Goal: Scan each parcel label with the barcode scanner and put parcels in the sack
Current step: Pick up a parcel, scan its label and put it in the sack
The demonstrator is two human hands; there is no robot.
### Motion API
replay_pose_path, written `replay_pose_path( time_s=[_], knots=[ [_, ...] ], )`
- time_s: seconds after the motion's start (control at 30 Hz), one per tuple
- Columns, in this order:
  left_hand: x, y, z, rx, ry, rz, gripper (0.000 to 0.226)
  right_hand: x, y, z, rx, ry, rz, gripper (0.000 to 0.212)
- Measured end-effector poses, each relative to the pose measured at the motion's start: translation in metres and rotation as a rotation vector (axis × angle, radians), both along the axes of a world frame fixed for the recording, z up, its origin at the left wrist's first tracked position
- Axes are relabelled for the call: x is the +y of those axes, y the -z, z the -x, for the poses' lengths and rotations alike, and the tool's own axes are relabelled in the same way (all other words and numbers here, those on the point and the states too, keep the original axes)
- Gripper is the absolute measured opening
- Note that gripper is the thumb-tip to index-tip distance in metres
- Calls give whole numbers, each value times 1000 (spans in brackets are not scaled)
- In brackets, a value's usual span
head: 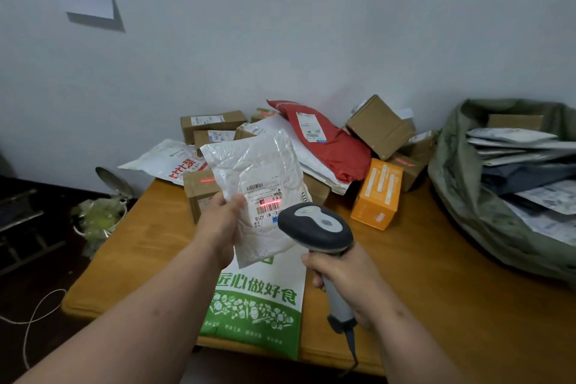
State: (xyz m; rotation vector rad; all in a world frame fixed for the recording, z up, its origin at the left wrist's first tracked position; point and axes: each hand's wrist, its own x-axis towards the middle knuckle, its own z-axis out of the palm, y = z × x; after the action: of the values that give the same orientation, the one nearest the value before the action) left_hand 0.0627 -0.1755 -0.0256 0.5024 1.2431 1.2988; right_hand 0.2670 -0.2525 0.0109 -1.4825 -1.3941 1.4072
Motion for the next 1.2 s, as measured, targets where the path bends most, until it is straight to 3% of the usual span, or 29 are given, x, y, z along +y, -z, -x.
replay_pose_path(
  time_s=[0.17, 0.33, 0.53, 0.87, 0.97, 1.1, 1.2],
  knots=[
    [-1, -4, -14, 0, 1, -5, 15, -1, 0, -17, -14, -10, -7, 7],
    [-2, -8, -26, 22, -7, -3, 14, 1, 0, -27, -3, -9, 0, 23],
    [1, -6, -44, 48, 5, 18, 11, 1, -1, -45, -14, 38, 23, 11],
    [19, -11, -144, -30, 168, 15, 32, 2, -8, -143, 23, 405, 19, 5],
    [35, -16, -178, -111, 211, 28, 34, 9, -9, -176, 113, 555, 38, 10],
    [63, -35, -228, -156, 315, 3, 33, 29, -10, -210, 386, 653, 68, 32],
    [89, -52, -268, -120, 415, -51, 27, 50, -15, -227, 515, 667, 16, 28]
  ],
)
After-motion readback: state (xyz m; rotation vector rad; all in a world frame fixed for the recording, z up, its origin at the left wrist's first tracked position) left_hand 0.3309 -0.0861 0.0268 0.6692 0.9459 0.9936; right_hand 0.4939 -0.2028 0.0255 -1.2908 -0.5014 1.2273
